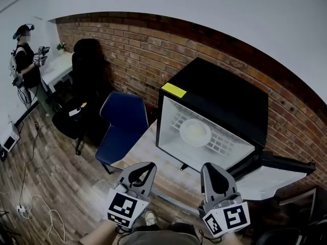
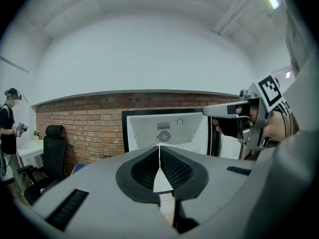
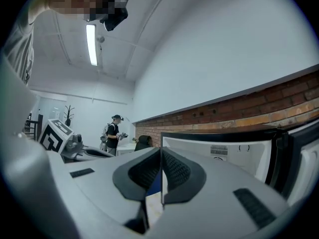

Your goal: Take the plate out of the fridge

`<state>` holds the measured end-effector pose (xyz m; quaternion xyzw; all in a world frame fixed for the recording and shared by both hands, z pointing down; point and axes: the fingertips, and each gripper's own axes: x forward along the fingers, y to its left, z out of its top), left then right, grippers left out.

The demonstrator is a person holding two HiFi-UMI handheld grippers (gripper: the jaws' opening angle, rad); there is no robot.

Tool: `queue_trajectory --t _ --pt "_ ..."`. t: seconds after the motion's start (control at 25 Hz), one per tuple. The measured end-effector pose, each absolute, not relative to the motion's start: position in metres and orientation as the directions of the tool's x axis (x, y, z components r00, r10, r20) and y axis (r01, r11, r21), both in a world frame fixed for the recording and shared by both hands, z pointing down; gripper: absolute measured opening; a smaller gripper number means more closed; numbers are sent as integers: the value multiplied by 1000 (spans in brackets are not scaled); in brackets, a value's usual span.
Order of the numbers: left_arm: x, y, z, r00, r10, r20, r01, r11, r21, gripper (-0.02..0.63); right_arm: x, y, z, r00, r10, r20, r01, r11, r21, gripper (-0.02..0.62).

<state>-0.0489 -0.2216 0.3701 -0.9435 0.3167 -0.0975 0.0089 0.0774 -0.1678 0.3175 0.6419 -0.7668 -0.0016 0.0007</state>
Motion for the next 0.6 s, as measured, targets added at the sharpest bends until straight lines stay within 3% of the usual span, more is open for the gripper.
queue_trajectory --t 0.6 --pt "-4 -249 374 815 -552 176 -566 -824 39 20 108 -187 309 -165 -986 0 -986 165 19 32"
